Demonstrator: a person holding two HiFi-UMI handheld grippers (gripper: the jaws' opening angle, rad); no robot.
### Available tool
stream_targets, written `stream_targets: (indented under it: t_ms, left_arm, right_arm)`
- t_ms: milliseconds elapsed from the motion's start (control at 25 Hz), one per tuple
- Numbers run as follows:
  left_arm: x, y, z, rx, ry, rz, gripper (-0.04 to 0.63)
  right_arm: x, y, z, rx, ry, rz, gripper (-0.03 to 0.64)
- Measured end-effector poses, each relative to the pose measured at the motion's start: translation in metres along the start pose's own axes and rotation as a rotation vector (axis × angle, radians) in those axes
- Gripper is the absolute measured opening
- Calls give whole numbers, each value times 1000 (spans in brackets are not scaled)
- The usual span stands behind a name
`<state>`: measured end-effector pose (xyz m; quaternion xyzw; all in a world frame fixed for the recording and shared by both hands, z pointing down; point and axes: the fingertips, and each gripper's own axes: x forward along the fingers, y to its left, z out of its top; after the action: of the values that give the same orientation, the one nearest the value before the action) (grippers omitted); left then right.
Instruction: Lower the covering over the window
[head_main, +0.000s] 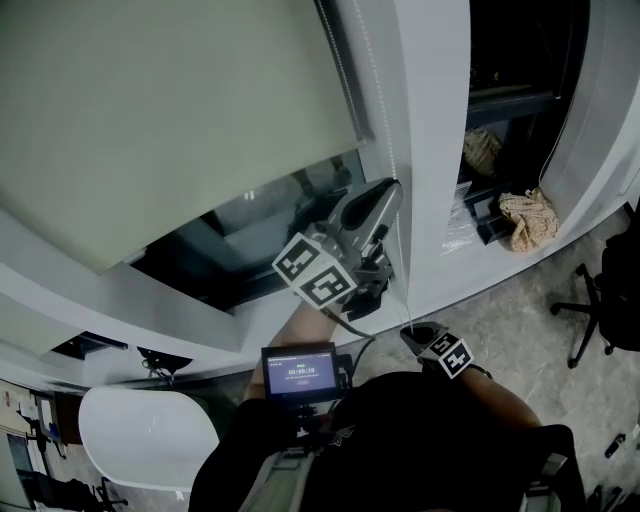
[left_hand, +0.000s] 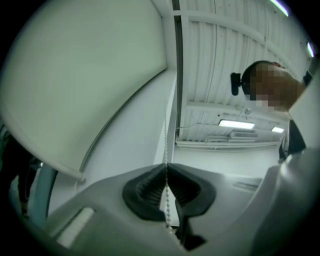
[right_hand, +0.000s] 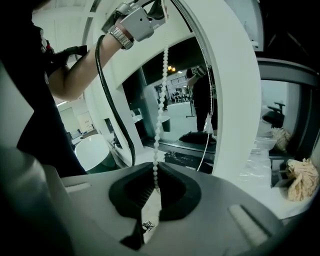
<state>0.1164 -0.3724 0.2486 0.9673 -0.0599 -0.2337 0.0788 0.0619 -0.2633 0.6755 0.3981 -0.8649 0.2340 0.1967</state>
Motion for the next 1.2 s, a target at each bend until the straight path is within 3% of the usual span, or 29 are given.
stream_targets:
  t_ms: [80, 120, 200, 240, 360, 440, 480, 600, 840, 1040, 1120, 1200]
  left_arm:
    - [-8, 7, -10, 71, 63, 44, 9]
    - [-16, 14, -27, 132, 137, 76, 9]
    - [-49, 38, -96, 242, 373, 156, 9]
    - [-75, 50, -142, 248, 514, 196, 9]
    - [-176, 59, -292, 72, 915, 264, 11]
    - [-238, 36, -370, -35, 1109, 250, 11]
    - [-257, 19, -391, -88, 1142, 247, 12]
    - [-266, -8, -405, -211, 1083, 275, 12]
    - [-266, -23, -403, -181, 1100, 223, 12]
    - [-272, -27, -400, -213, 1071, 239, 12]
    - [-273, -30, -400, -229, 1071, 242, 12]
    - [-274, -28, -400, -233, 1077, 239, 12]
  right_arm:
    - [-5, -9, 0, 51, -24, -25, 3]
    - [-11, -17, 2, 101, -52, -44, 5]
    - [-31, -39, 16, 220, -149, -87, 12]
    - [-46, -51, 30, 262, -213, -115, 25]
    - [-102, -83, 95, 240, -429, -246, 30]
    - [-139, -84, 152, 180, -577, -285, 44]
    - [-155, -75, 182, 144, -642, -270, 55]
    - [-190, -35, 269, 36, -796, -140, 57]
    - [-223, 26, 392, -42, -920, 139, 124]
    - [-225, 43, 455, -104, -912, 171, 138]
    - [-231, 43, 470, -101, -928, 177, 59]
    - [-233, 43, 483, -118, -924, 175, 49]
